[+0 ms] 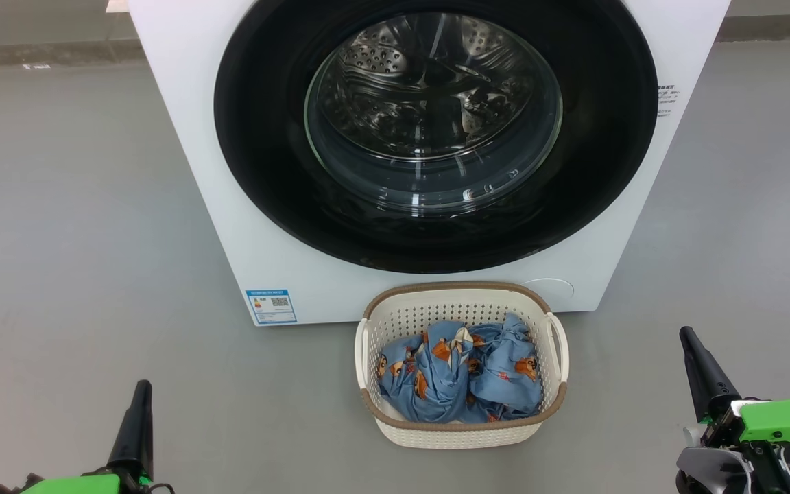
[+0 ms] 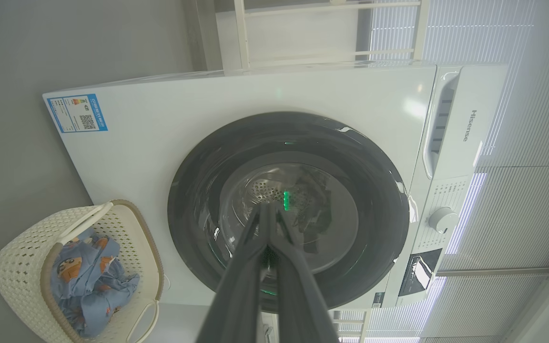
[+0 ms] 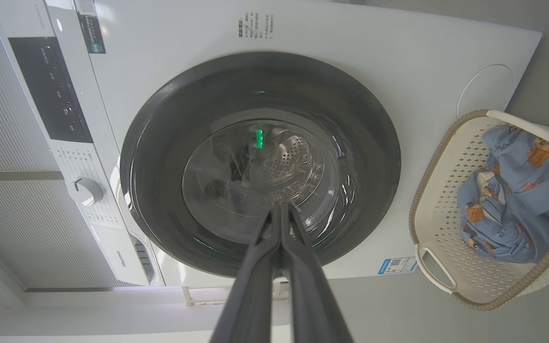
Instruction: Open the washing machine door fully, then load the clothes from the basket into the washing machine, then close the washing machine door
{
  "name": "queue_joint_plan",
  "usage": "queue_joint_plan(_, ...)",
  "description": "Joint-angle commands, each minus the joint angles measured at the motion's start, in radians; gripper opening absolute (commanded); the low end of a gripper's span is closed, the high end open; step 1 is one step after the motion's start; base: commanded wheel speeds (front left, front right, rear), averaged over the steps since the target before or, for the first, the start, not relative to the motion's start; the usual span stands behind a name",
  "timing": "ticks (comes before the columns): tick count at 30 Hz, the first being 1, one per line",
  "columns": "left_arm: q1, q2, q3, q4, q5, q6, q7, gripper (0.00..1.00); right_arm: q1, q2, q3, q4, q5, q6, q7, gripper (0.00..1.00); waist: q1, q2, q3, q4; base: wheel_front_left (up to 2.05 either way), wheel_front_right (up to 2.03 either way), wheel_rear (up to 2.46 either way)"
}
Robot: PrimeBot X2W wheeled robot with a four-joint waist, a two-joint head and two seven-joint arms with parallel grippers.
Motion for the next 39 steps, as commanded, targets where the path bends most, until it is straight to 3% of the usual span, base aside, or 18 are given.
queue_joint_plan(1, -0.043, 0.014, 0.035, -0.029, 0.017, -0.002, 0.008, 0.00, -0.037, -0.022, 0.020, -0.030, 0.009, 0.006, -0.007, 0.00, 0.0000, 0.0000, 0.000, 0.000, 0.00, 0.00, 0.00)
queue_joint_plan(39, -0.044, 0.009, 0.041, -0.029, 0.023, -0.002, 0.014, 0.00, -0.037, -0.023, 0.021, -0.030, 0.009, 0.006, -0.007, 0.00, 0.0000, 0.0000, 0.000, 0.000, 0.00, 0.00, 0.00)
